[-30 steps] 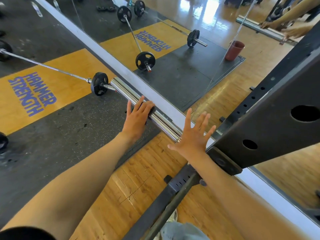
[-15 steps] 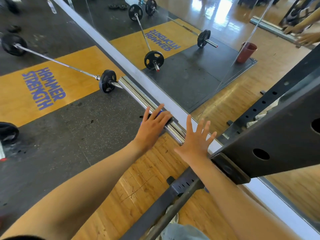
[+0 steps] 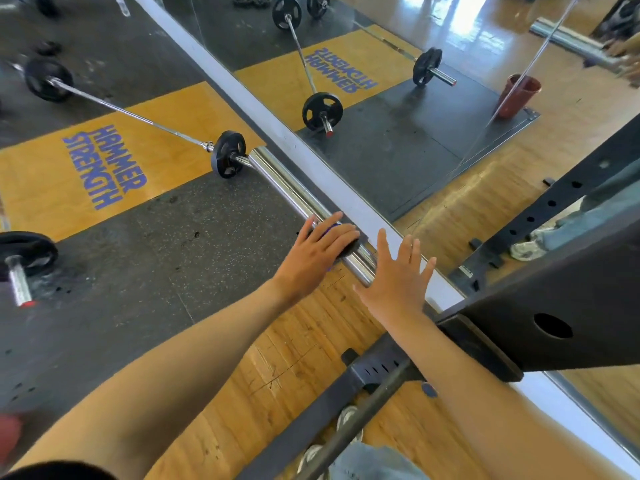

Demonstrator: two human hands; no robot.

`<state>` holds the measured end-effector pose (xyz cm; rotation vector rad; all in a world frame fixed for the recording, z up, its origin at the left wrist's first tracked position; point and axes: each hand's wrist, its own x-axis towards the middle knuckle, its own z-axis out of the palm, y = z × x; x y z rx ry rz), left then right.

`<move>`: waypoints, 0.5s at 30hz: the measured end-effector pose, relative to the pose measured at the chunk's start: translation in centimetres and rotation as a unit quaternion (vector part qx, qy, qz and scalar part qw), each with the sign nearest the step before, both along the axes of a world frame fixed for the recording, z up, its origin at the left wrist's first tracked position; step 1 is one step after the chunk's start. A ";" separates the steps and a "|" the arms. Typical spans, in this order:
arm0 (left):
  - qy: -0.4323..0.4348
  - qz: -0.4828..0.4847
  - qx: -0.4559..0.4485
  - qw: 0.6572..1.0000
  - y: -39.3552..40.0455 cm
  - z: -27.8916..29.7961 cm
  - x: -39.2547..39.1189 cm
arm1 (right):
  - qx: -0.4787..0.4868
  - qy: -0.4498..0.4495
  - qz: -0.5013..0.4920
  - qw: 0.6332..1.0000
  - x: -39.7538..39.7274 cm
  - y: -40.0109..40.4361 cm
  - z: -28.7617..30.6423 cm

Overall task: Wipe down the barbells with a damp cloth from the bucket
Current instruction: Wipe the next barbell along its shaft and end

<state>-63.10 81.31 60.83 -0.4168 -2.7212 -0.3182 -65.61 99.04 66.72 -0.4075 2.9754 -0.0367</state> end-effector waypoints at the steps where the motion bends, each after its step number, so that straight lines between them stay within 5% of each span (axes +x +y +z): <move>1: 0.007 0.000 -0.014 1.000 -1.2 -0.1 -0.6 | -0.005 0.020 0.006 1.000 0.5 0.0 -0.2; 3: -0.003 0.061 0.010 0.998 -4.3 -0.1 -2.1 | -0.024 0.041 0.017 0.999 0.9 0.2 -0.2; 6: -0.007 0.154 0.052 0.987 -7.1 0.6 -3.9 | -0.049 -0.041 0.027 0.998 -0.3 1.2 0.2; 10: -0.007 0.083 0.025 0.996 -5.1 0.8 -3.2 | -0.023 -0.160 -0.013 0.987 -1.9 2.5 1.1; 13: -0.013 0.022 -0.042 0.999 -6.4 0.9 -3.1 | -0.051 -0.122 -0.020 0.991 -0.9 1.6 0.6; 15: -0.018 0.075 -0.026 0.997 -9.2 0.9 -4.6 | -0.056 -0.043 -0.011 0.997 0.7 0.8 -0.1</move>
